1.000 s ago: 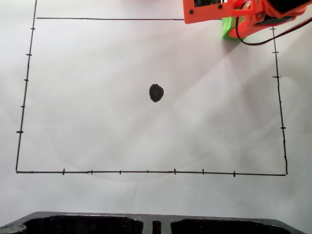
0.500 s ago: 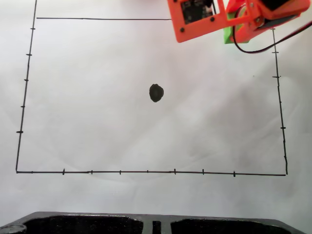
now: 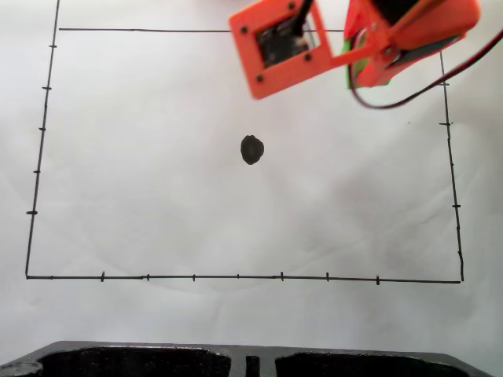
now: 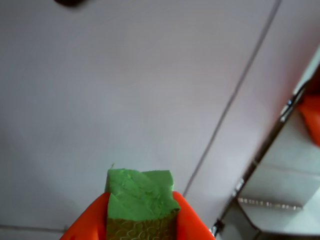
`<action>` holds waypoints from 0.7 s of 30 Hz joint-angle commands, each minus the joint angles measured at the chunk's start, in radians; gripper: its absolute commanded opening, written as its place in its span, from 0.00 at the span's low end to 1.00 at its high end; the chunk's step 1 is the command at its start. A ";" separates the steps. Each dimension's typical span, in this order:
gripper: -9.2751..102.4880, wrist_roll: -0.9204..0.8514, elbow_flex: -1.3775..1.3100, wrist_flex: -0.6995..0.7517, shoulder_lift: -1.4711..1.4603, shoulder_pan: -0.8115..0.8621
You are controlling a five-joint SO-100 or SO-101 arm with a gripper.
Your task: Grasp the colored block, Place it on the black dot, and then return the arm to the default position.
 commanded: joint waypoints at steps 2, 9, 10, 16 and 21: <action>0.12 -0.104 -0.038 -0.002 0.067 0.112; 0.11 -0.327 -0.075 -0.002 0.074 0.288; 0.10 -0.351 -0.084 -0.005 0.069 0.311; 0.09 -0.463 -0.123 -0.025 0.015 0.408; 0.09 -0.534 -0.133 -0.069 -0.051 0.480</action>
